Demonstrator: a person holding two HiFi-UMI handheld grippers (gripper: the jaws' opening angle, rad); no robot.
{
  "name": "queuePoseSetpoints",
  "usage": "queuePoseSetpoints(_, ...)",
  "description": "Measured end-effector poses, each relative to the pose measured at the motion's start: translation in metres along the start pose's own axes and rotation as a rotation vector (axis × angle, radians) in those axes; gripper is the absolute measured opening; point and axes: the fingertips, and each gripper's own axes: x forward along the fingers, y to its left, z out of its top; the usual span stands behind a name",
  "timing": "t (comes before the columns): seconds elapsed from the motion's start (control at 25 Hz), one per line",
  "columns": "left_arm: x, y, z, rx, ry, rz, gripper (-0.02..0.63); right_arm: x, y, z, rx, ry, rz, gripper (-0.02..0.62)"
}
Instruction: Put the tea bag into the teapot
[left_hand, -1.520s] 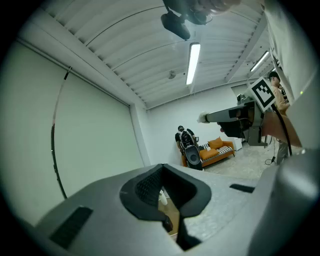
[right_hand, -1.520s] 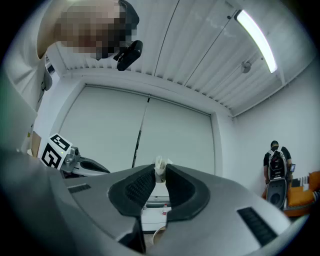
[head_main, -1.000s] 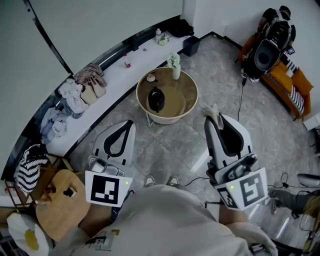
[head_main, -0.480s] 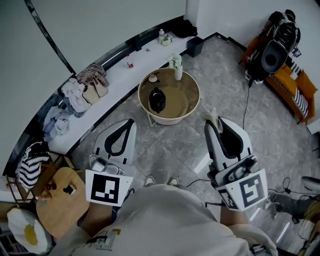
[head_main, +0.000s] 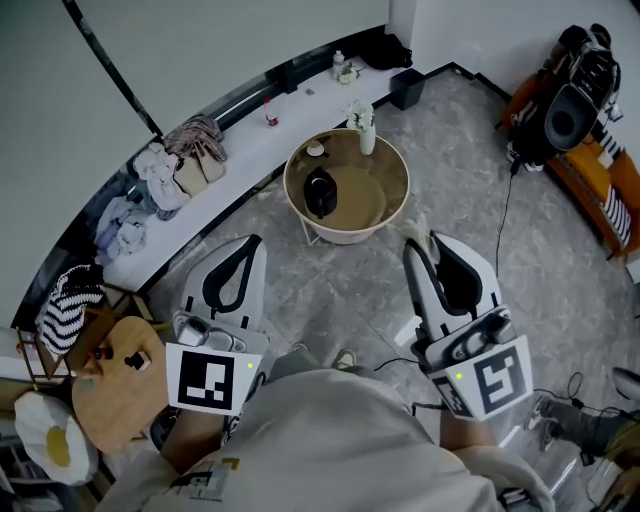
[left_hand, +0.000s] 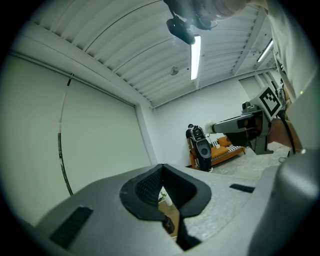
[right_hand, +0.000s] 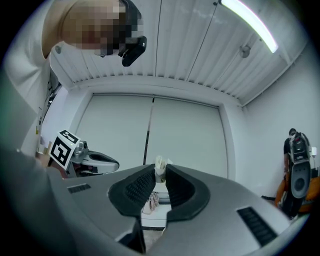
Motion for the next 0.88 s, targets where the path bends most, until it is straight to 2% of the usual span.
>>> queuePoseSetpoints(0.24,0.006,-0.021,0.001,-0.013,0.005,0.005,0.008,-0.007,-0.014,-0.008,0.043,-0.004,0.022,0.058)
queuePoseSetpoints(0.48,0.019,-0.030,-0.004,0.014,0.019,0.006,0.008,-0.001,-0.026,-0.014,0.030,-0.013,0.026,0.059)
queuePoseSetpoints(0.68,0.026,-0.022,-0.016,0.009,0.017,0.029,0.008,0.013,-0.024,-0.028,0.031,-0.014,0.050,0.058)
queuePoseSetpoints(0.88,0.043,-0.008,-0.032,-0.005,0.020,0.020,0.008,0.038,-0.022,-0.040,0.020,0.000,0.060,0.058)
